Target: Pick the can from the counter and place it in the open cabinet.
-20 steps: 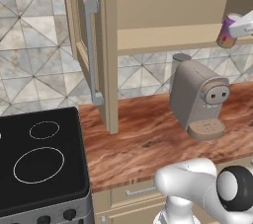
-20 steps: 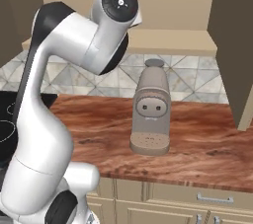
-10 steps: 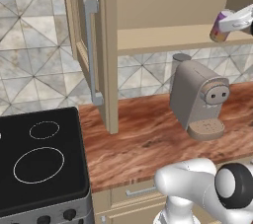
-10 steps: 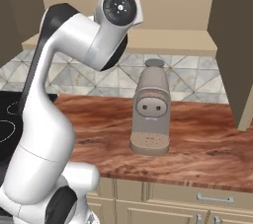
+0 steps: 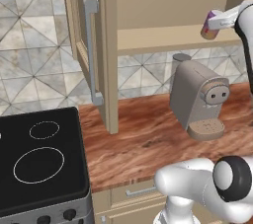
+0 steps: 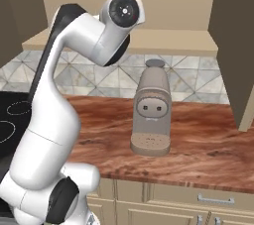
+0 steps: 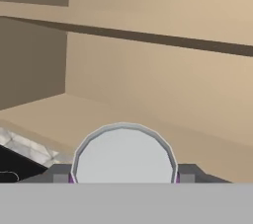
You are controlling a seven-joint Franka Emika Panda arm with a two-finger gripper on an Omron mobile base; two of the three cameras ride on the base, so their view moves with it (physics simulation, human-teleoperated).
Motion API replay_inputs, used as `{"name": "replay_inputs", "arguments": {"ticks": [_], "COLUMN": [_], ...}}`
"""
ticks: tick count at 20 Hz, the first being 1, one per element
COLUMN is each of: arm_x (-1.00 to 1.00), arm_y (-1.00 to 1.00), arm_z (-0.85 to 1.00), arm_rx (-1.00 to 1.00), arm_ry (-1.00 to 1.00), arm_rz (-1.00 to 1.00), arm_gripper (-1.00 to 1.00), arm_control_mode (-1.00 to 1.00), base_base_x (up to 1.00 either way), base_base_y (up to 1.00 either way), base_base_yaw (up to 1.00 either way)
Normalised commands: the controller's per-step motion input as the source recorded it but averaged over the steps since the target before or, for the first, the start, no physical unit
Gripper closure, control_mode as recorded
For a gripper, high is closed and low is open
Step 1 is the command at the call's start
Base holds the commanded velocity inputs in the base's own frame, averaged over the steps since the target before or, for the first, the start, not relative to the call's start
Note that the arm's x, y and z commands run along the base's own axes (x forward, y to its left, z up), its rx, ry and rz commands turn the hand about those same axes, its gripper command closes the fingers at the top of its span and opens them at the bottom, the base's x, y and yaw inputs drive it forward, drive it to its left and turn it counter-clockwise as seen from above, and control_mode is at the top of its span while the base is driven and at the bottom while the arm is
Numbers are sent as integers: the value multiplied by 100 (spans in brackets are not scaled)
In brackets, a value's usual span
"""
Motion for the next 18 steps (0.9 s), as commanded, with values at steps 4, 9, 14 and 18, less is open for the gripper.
{"name": "replay_inputs", "arguments": {"ticks": [4, 9, 14, 18], "arm_x": [40, 39, 31, 15], "arm_y": [5, 6, 3, 0], "arm_z": [0, 0, -5, -16], "arm_rx": [0, 0, 0, 0], "arm_ry": [0, 0, 0, 0], "arm_rz": [0, 0, 0, 0], "arm_gripper": [100, 100, 100, 100], "arm_control_mode": [-100, -100, -100, -100], "base_base_x": [0, 0, 0, 0], "base_base_y": [0, 0, 0, 0], "base_base_yaw": [0, 0, 0, 0]}}
